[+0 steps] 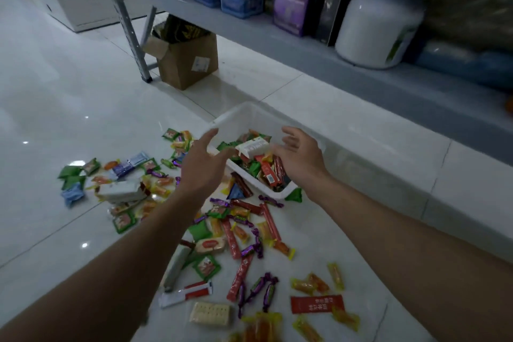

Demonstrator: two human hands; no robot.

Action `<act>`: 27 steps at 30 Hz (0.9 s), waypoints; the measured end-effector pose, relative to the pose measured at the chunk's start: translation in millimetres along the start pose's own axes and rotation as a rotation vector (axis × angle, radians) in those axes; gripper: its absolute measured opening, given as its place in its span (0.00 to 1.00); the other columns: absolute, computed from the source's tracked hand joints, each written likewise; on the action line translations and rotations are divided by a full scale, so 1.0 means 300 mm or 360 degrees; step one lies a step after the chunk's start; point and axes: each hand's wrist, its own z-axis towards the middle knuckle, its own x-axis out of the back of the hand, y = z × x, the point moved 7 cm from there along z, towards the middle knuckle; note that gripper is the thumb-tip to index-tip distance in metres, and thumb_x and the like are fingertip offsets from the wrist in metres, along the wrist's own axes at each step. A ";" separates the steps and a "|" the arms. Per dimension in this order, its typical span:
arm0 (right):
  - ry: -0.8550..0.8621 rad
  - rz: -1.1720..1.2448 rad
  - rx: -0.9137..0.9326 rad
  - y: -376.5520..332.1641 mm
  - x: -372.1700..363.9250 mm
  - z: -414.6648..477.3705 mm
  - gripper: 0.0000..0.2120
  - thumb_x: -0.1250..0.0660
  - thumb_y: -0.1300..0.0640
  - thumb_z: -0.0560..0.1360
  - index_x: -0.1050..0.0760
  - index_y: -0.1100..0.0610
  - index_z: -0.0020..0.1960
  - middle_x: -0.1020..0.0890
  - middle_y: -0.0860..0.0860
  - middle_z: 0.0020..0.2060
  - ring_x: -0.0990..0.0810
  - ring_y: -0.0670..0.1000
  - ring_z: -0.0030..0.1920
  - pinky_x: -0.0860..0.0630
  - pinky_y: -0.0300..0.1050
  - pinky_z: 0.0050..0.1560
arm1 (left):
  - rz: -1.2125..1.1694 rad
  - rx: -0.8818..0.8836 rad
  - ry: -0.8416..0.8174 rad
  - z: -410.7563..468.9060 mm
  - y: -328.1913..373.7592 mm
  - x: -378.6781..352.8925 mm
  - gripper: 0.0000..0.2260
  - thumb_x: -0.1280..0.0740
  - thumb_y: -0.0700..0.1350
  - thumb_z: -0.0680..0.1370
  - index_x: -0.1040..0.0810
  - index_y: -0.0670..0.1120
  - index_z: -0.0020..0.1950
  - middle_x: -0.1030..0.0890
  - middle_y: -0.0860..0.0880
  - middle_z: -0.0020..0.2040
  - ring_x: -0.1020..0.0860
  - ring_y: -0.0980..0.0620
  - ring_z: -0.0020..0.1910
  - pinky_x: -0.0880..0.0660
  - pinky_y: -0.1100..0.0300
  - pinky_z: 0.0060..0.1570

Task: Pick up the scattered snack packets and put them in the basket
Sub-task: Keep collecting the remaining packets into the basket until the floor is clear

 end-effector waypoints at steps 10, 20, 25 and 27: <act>-0.0238 0.0223 -0.0191 -0.880 0.339 -0.471 0.24 0.29 0.49 0.74 0.30 0.48 0.69 0.24 0.45 0.63 0.26 0.42 0.62 0.28 0.40 0.62 | -0.0232 0.0241 0.0111 -0.403 0.773 0.668 0.20 0.33 0.46 0.78 0.31 0.56 0.69 0.26 0.51 0.67 0.25 0.52 0.61 0.26 0.52 0.57; -0.0568 -0.0011 -0.0228 -1.579 0.375 -0.829 0.17 0.32 0.49 0.76 0.25 0.50 0.64 0.21 0.44 0.56 0.25 0.35 0.52 0.29 0.27 0.48 | -0.0257 0.0541 0.0236 -0.751 1.183 1.320 0.13 0.34 0.48 0.78 0.25 0.54 0.63 0.20 0.56 0.54 0.22 0.55 0.55 0.26 0.52 0.59; -0.0591 -0.0009 -0.0290 -1.733 0.187 -0.889 0.15 0.32 0.49 0.76 0.24 0.51 0.61 0.22 0.42 0.50 0.23 0.43 0.53 0.29 0.33 0.46 | -0.0280 0.0565 0.0254 -0.821 1.146 1.598 0.12 0.34 0.49 0.78 0.24 0.55 0.62 0.20 0.51 0.56 0.22 0.52 0.57 0.26 0.50 0.58; -0.0626 -0.0011 -0.0264 -1.802 0.095 -0.894 0.16 0.32 0.48 0.76 0.24 0.52 0.62 0.22 0.42 0.49 0.23 0.43 0.52 0.29 0.30 0.41 | -0.0293 0.0547 0.0290 -0.832 1.133 1.700 0.12 0.35 0.49 0.79 0.25 0.55 0.63 0.21 0.51 0.57 0.23 0.53 0.57 0.26 0.54 0.56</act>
